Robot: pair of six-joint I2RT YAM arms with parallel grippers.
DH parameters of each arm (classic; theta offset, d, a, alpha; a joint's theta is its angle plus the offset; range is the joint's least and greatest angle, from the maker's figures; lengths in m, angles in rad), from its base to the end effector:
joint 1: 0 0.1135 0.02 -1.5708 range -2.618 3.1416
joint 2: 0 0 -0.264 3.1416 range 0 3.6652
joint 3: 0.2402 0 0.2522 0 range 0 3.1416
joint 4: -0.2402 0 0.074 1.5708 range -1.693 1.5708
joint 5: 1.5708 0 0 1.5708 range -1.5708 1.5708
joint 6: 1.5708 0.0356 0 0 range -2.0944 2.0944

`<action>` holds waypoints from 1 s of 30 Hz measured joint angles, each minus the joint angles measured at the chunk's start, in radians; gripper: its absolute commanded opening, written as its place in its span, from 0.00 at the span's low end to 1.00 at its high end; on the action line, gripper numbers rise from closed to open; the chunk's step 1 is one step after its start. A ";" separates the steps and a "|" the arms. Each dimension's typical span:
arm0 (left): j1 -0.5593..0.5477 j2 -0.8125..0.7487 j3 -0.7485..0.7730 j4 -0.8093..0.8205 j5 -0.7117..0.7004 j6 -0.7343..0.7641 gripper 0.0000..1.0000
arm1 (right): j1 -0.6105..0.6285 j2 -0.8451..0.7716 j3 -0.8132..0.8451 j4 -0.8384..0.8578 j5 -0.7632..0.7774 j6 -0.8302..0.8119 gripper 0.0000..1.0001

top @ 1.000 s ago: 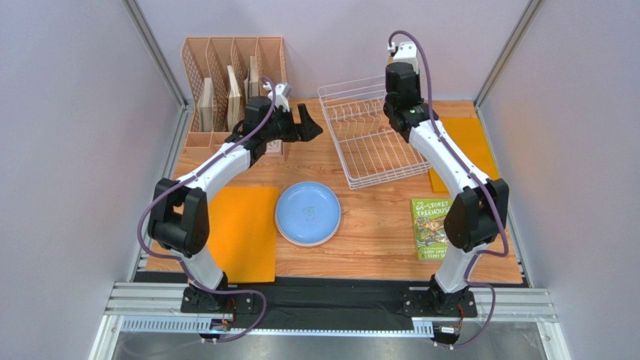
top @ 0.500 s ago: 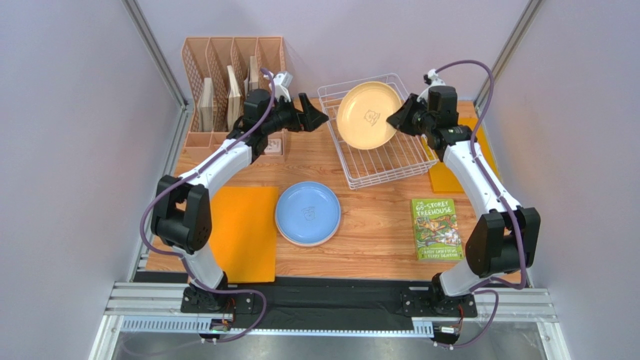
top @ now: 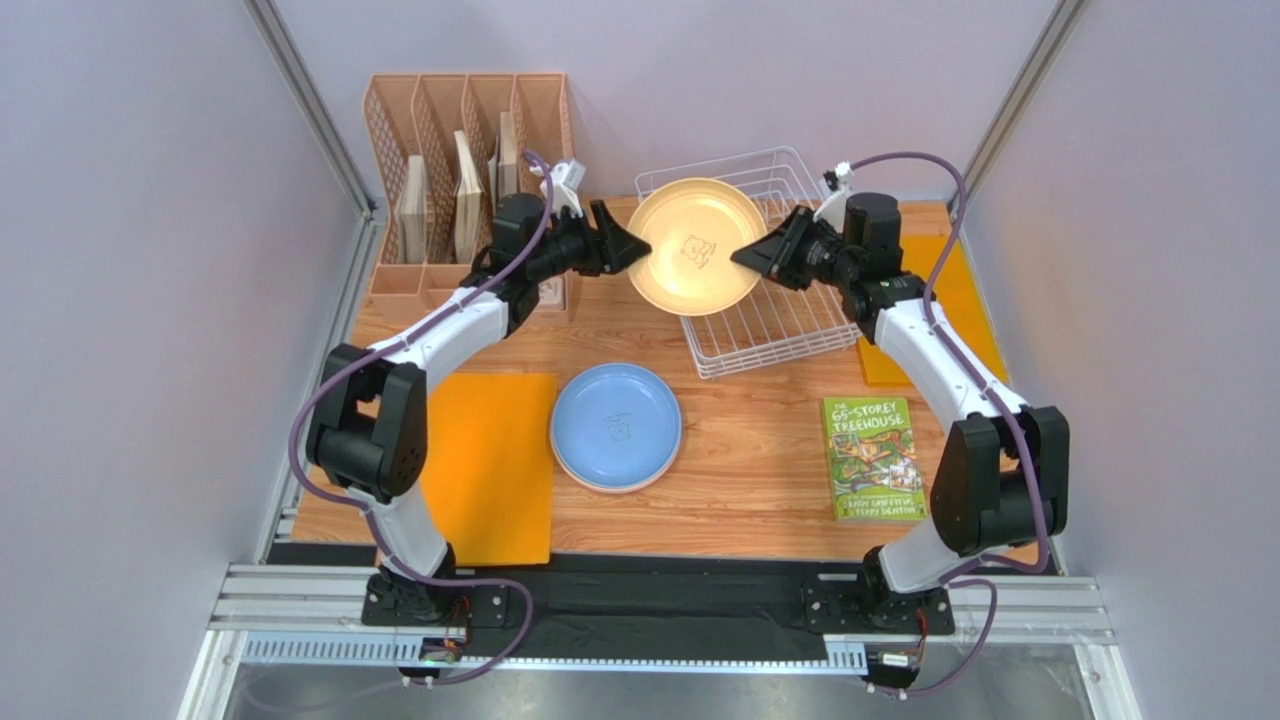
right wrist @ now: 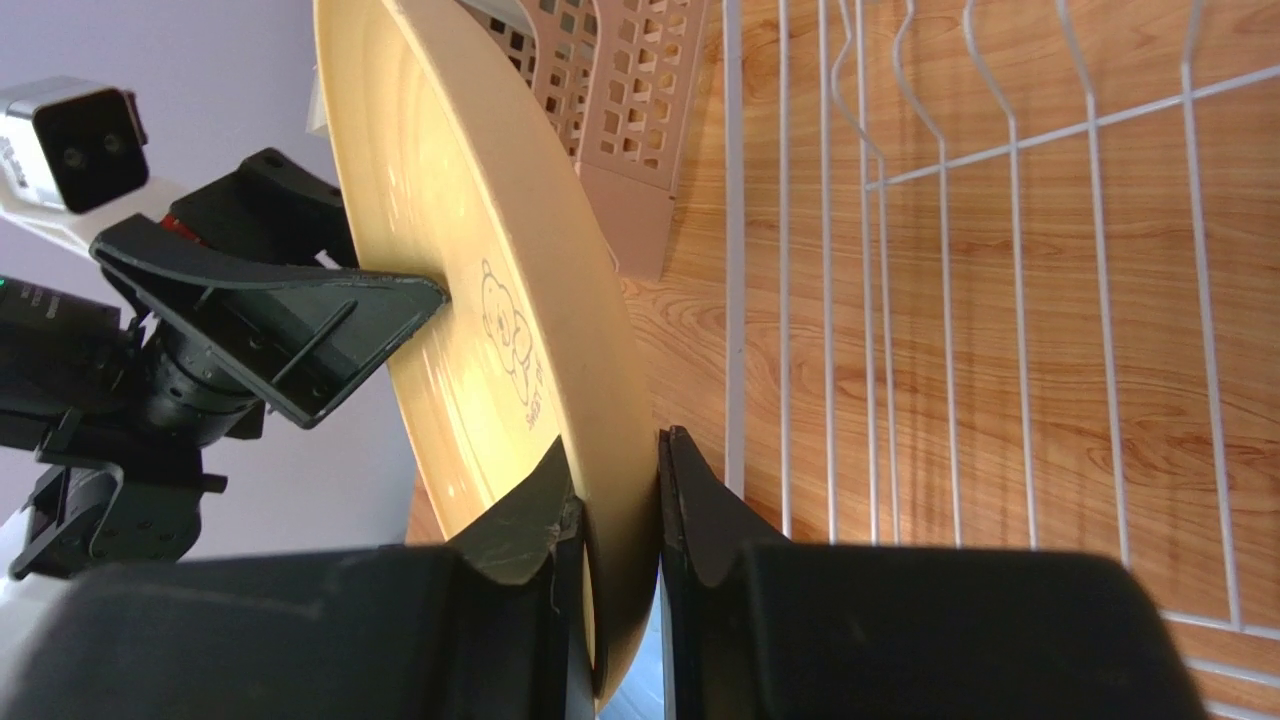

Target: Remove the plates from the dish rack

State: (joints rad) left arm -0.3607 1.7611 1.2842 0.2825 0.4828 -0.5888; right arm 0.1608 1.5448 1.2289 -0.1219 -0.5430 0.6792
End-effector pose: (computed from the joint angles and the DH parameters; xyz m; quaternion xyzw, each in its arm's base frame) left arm 0.3859 -0.1632 0.2932 0.0655 0.7624 -0.4461 0.4641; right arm 0.3517 0.0757 0.3140 0.0692 0.8226 0.4174 0.3798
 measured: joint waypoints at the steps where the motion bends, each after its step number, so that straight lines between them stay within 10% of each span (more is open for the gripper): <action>1: 0.000 0.000 -0.008 0.001 -0.001 -0.003 0.40 | 0.000 0.000 -0.006 0.019 -0.011 0.009 0.00; 6: -0.012 -0.002 -0.011 0.036 0.006 -0.034 0.00 | -0.001 0.011 -0.038 0.070 -0.036 0.050 0.04; 11: -0.007 -0.003 -0.013 0.042 -0.021 -0.080 0.00 | -0.001 0.023 -0.040 0.104 -0.070 0.052 0.56; 15: -0.003 -0.023 -0.065 0.045 -0.025 -0.047 0.00 | 0.000 0.023 -0.029 0.097 -0.114 0.061 0.78; 30: -0.004 -0.421 -0.321 -0.268 -0.168 0.101 0.00 | -0.051 0.017 0.150 -0.177 0.206 -0.165 0.81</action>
State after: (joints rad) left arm -0.3649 1.3403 0.9630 0.0147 0.3145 -0.4873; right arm 0.1097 1.5616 1.3792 -0.2993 -0.3370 0.5140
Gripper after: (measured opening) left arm 0.038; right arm 0.811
